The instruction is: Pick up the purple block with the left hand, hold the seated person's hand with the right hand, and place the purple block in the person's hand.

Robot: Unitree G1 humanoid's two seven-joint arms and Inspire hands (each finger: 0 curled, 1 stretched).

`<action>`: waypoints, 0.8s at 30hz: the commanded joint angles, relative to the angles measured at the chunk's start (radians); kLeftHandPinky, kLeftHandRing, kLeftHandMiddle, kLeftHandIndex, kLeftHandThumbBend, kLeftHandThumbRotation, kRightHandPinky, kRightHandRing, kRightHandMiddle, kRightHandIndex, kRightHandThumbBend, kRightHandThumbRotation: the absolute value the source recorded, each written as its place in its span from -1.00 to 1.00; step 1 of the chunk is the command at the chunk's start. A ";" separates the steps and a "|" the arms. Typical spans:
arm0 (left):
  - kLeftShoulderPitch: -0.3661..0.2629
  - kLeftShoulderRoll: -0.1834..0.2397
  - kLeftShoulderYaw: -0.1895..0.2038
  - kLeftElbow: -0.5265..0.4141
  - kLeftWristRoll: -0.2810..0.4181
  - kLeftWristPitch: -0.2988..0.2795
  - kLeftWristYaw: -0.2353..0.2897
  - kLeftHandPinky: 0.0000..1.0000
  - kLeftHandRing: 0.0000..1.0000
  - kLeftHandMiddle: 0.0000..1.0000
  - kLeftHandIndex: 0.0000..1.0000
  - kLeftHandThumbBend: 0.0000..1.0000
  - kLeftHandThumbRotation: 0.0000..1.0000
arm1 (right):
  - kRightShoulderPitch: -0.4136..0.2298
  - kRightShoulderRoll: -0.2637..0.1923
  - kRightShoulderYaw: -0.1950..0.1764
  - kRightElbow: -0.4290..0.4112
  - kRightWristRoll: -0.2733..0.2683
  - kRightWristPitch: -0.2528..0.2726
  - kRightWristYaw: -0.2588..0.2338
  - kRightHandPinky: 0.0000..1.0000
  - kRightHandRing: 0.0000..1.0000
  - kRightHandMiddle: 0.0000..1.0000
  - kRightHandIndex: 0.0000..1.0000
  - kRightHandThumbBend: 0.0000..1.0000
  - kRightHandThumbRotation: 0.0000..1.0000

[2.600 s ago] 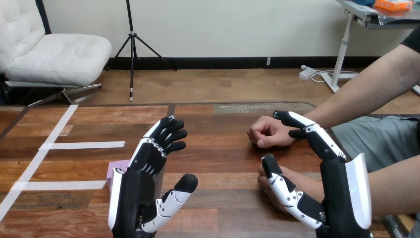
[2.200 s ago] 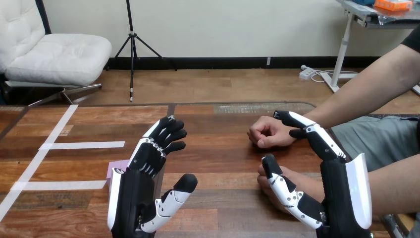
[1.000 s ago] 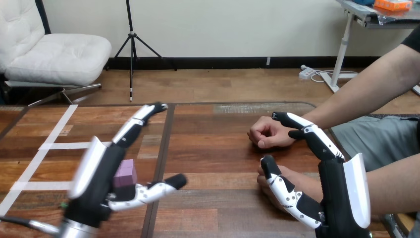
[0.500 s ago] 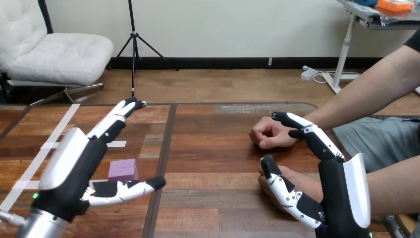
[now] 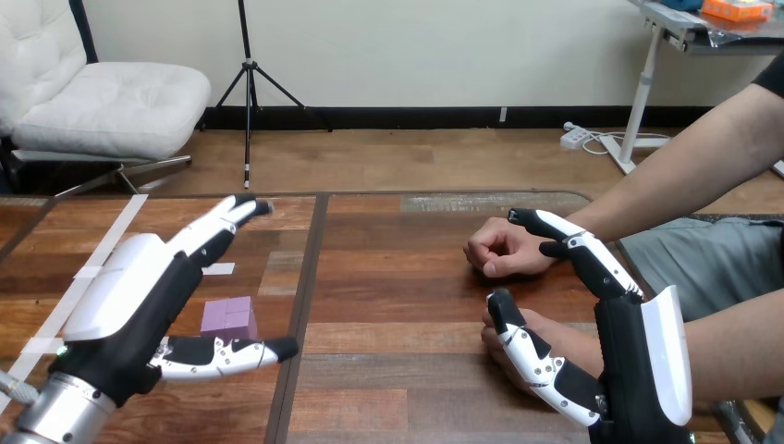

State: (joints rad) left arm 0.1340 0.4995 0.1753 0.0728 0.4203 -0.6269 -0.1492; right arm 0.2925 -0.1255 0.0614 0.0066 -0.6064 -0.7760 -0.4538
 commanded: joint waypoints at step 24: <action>-0.147 0.150 -0.089 -0.036 0.083 0.171 -0.140 0.42 0.72 0.81 0.74 0.62 -0.28 | -0.046 -0.009 -0.006 -0.016 0.035 -0.012 0.008 0.44 0.57 0.58 0.52 -0.18 -0.13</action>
State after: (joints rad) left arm 0.0806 0.6172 0.1199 0.0558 0.4945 -0.4692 -0.2783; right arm 0.2925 -0.1259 0.0613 0.0066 -0.5949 -0.7763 -0.4515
